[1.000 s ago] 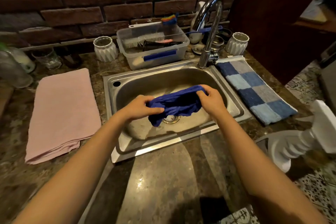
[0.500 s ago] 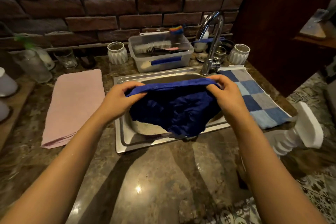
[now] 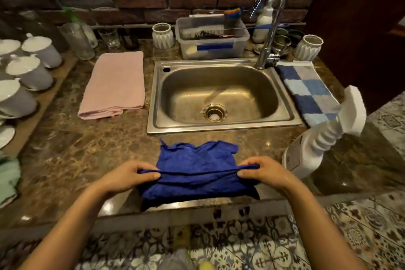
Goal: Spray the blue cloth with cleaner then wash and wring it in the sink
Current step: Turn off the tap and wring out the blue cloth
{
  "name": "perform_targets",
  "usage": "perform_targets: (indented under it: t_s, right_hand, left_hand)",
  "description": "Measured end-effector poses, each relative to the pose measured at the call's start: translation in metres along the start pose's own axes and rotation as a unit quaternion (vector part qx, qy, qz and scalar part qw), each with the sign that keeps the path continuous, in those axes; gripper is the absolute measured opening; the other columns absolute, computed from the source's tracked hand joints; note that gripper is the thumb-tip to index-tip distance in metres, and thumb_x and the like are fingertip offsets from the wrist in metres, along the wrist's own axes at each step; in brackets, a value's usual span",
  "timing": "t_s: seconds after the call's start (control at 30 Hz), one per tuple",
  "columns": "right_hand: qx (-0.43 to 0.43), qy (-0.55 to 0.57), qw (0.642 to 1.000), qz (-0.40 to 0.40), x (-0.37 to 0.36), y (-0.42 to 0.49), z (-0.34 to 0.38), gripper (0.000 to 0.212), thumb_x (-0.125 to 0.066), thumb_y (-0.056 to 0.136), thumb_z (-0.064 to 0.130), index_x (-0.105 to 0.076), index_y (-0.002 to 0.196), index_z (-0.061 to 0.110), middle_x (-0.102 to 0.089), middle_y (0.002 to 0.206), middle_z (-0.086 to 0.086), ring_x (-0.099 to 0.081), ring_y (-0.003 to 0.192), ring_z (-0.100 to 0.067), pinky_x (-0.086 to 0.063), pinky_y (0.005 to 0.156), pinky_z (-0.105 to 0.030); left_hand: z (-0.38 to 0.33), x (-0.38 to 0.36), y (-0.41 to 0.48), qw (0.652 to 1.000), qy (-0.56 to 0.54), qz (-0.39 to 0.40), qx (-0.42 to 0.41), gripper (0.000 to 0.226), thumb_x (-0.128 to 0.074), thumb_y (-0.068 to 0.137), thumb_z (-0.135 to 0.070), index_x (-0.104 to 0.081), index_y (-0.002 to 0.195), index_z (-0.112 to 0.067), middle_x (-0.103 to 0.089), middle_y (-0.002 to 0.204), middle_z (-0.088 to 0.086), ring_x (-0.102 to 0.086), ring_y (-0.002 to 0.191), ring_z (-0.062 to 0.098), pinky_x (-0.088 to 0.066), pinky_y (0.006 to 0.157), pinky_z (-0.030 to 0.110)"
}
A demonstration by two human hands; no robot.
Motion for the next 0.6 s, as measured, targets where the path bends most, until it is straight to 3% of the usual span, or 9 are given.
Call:
perform_targets:
  t_s: [0.1,0.2,0.27,0.37,0.43,0.53,0.6]
  right_hand:
    - [-0.015,0.021,0.999,-0.037,-0.003,0.004,-0.011,0.009,-0.067,0.081,0.013,-0.07,0.09,0.016,-0.068,0.086,-0.002,-0.061,0.084,-0.014,-0.045,0.074,-0.024]
    - [0.019,0.008,0.988,-0.15,0.012,0.018,0.007,0.018,-0.06,0.087,0.01,-0.067,0.102,0.003,-0.067,0.098,-0.013,-0.057,0.09,-0.018,-0.042,0.068,-0.019]
    - [0.033,-0.034,0.972,-0.229,0.026,0.031,0.02,0.022,-0.057,0.088,0.01,-0.066,0.105,-0.001,-0.067,0.105,-0.018,-0.058,0.094,-0.022,-0.04,0.064,-0.017]
    - [-0.002,-0.085,0.954,-0.288,0.035,0.049,0.021,0.029,-0.054,0.089,0.016,-0.059,0.117,0.006,-0.063,0.12,-0.016,-0.056,0.112,-0.03,-0.044,0.092,-0.032]
    - [-0.015,-0.127,0.945,-0.3,0.032,0.053,0.015,0.038,-0.054,0.089,0.016,-0.051,0.127,0.008,-0.057,0.128,-0.015,-0.051,0.12,-0.031,-0.041,0.099,-0.038]
    - [0.004,-0.223,0.924,-0.311,0.018,0.045,0.011,0.046,-0.053,0.088,0.016,-0.042,0.133,0.01,-0.05,0.134,-0.013,-0.04,0.126,-0.033,-0.036,0.105,-0.042]
    - [0.01,-0.271,0.913,-0.306,0.001,0.029,0.006,0.049,-0.052,0.087,0.016,-0.039,0.135,0.011,-0.044,0.14,-0.011,-0.034,0.129,-0.031,-0.033,0.107,-0.042]
  left_hand:
    - [0.027,0.001,0.003,0.995,-0.037,-0.08,0.041,0.021,-0.06,0.087,-0.009,-0.073,0.076,-0.022,-0.071,0.063,-0.014,-0.063,0.066,-0.001,-0.048,0.057,0.009]
    - [0.031,0.02,0.014,0.978,-0.055,-0.195,0.053,0.013,-0.061,0.087,-0.013,-0.071,0.079,-0.015,-0.069,0.062,-0.007,-0.06,0.067,0.009,-0.046,0.055,0.016]
    - [0.023,0.033,0.025,0.965,-0.056,-0.255,0.036,0.011,-0.062,0.087,-0.01,-0.071,0.092,-0.007,-0.068,0.062,-0.007,-0.059,0.07,0.008,-0.046,0.058,0.016]
    - [0.017,0.05,0.04,0.943,-0.031,-0.328,0.039,0.029,-0.063,0.085,-0.011,-0.065,0.113,-0.003,-0.068,0.094,0.011,-0.062,0.091,0.023,-0.05,0.082,0.034]
    - [0.016,0.055,0.044,0.935,0.007,-0.351,0.044,0.036,-0.063,0.085,-0.011,-0.061,0.12,-0.006,-0.065,0.109,0.014,-0.061,0.103,0.029,-0.048,0.095,0.038]
    - [0.023,0.056,0.035,0.925,0.05,-0.377,0.026,0.036,-0.059,0.085,-0.007,-0.06,0.121,-0.005,-0.065,0.117,0.016,-0.061,0.108,0.028,-0.047,0.097,0.035]
    - [0.027,0.051,0.019,0.923,0.045,-0.382,0.017,0.032,-0.057,0.085,-0.005,-0.064,0.116,-0.002,-0.067,0.114,0.018,-0.064,0.105,0.029,-0.048,0.09,0.032]
Point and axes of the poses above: each hand's wrist, its own y-axis towards the middle knuckle, its own x-axis out of the back of the hand, z = x × y, the point moved 10 cm from there along y, towards the middle knuckle
